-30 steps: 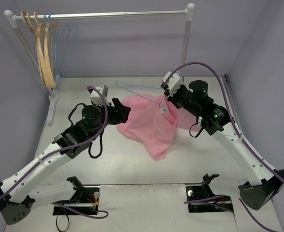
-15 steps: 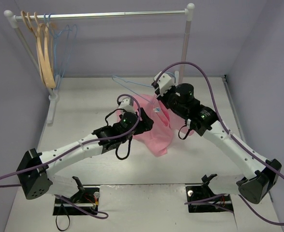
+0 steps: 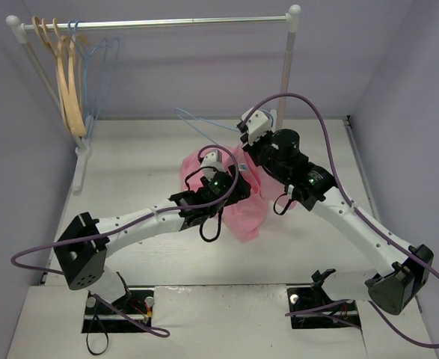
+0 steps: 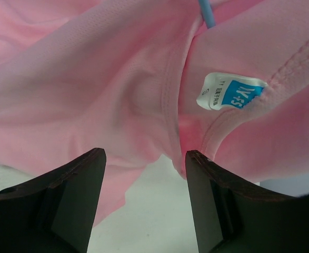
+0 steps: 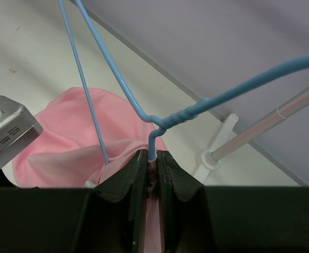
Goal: Place the t-shirt on the hanger
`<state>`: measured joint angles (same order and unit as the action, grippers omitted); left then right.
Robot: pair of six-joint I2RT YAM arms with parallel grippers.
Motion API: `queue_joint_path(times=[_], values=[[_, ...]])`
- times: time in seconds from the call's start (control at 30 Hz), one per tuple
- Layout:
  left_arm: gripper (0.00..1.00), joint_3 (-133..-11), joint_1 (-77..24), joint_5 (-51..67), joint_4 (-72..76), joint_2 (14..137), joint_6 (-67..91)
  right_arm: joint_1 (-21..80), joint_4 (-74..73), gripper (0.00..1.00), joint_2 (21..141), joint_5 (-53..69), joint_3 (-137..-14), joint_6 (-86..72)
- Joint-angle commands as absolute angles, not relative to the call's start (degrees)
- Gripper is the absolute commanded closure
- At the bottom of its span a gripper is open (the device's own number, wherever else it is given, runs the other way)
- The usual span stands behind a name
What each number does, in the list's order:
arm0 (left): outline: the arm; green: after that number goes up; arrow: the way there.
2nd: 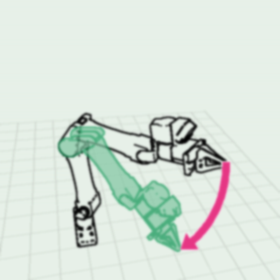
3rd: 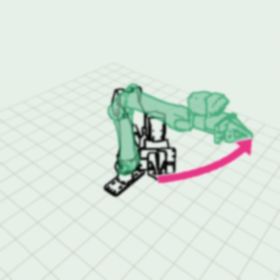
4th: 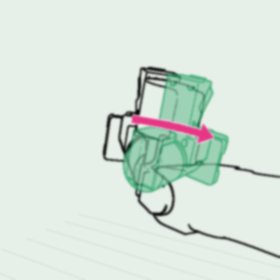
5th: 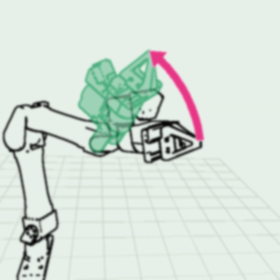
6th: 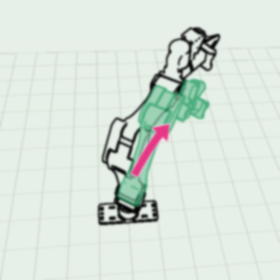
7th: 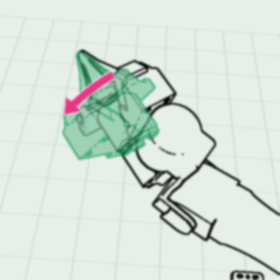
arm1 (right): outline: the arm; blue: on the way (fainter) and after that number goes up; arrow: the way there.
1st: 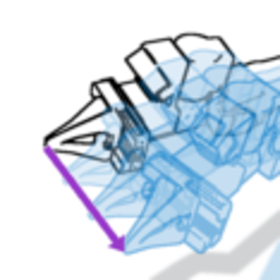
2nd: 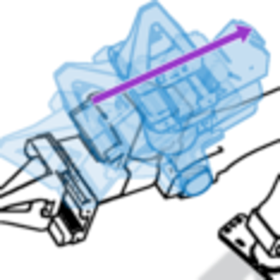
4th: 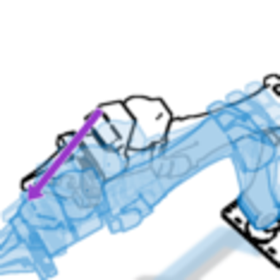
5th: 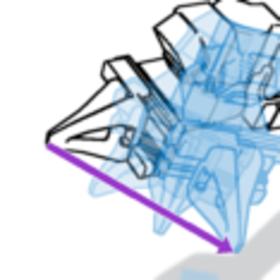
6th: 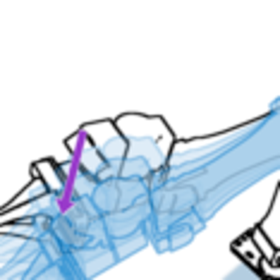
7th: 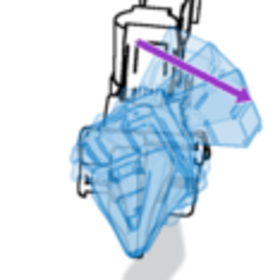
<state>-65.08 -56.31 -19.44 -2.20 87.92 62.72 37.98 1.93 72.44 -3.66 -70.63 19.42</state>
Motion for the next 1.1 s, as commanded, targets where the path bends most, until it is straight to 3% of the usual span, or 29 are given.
queue_joint_path(times=[0.0, 0.5, 0.67, 0.7, 0.83, 0.93, 1.07], values=[[0.39, -69.2, -56.5, -21.0, 1.9, 87.9, 64.3, 38.4, 9.0, 1.0, 72.3, -4.7, -71.0, 18.4], [0.41, -71.3, -56.5, -19.2, 1.1, 94.1, 66.2, 38.5, 8.8, 1.0, 71.8, -4.9, -70.3, 18.2], [0.59, -71.5, -56.4, -19.1, 0.1, 94.7, 66.4, 38.5, 8.3, 1.0, 71.5, -5.3, -70.2, 18.5], [0.69, -71.5, -56.3, -19.2, 0.1, 94.6, 66.3, 38.5, 7.9, 1.0, 71.4, -5.4, -70.2, 18.8], [0.91, -71.6, -55.6, -20.4, -5.8, 92.6, 65.1, 38.5, 7.4, 1.0, 70.2, -6.0, -69.7, 19.3], [1.0, -69.9, -52.9, -20.4, -8.8, 89.4, 63.9, 38.5, 6.8, 1.0, 69.4, -5.9, -68.8, 19.9], [1.0, -65.9, -46.2, -16.8, -9.9, 84.3, 60.5, 38.5, 6.2, 1.0, 67.3, -6.2, -67.5, 20.4]])
